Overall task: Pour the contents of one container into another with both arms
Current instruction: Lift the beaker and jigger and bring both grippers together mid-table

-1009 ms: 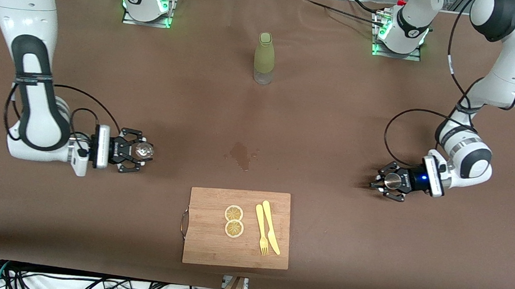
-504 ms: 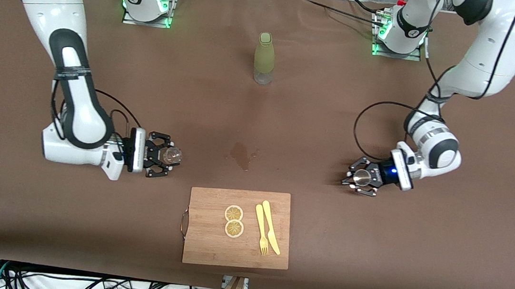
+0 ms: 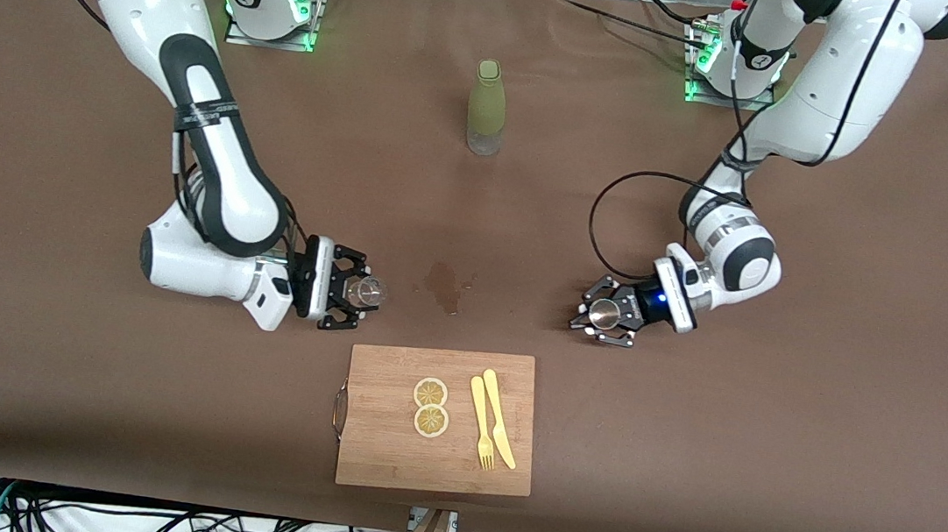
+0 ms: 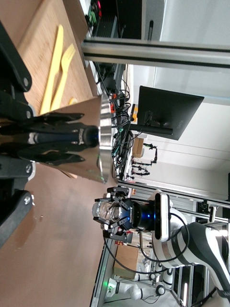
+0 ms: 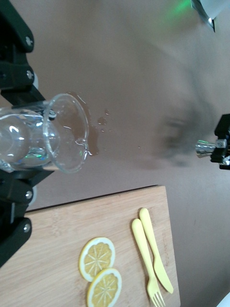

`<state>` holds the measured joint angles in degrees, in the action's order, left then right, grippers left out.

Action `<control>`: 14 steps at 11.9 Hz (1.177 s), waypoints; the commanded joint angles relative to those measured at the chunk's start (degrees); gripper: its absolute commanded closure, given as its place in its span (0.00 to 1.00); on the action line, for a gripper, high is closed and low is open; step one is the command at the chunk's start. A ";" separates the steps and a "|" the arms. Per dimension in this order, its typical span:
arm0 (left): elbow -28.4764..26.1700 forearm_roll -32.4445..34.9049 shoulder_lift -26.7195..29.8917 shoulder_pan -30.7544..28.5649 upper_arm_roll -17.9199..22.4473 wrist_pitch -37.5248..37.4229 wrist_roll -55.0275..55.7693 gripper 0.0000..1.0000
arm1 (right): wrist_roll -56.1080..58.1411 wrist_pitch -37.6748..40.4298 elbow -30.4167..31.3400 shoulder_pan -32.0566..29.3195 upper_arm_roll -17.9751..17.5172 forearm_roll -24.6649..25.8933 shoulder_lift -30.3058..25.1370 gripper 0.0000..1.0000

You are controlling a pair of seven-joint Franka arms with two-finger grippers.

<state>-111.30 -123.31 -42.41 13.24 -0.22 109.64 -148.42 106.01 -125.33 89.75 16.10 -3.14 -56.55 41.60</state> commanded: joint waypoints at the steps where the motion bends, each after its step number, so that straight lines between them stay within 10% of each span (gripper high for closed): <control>1: -1.82 -5.96 1.81 4.23 0.57 3.11 -3.28 1.00 | -3.35 -3.24 0.60 1.81 -0.47 1.18 -1.25 0.80; 14: -1.12 -30.49 -0.39 20.07 0.75 10.32 -11.46 1.00 | -23.13 -11.16 0.60 6.31 -5.12 13.57 -5.47 0.80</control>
<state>-112.27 -147.06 -43.02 31.09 -0.10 118.48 -155.45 85.03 -135.87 89.61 22.33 -7.76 -44.28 37.30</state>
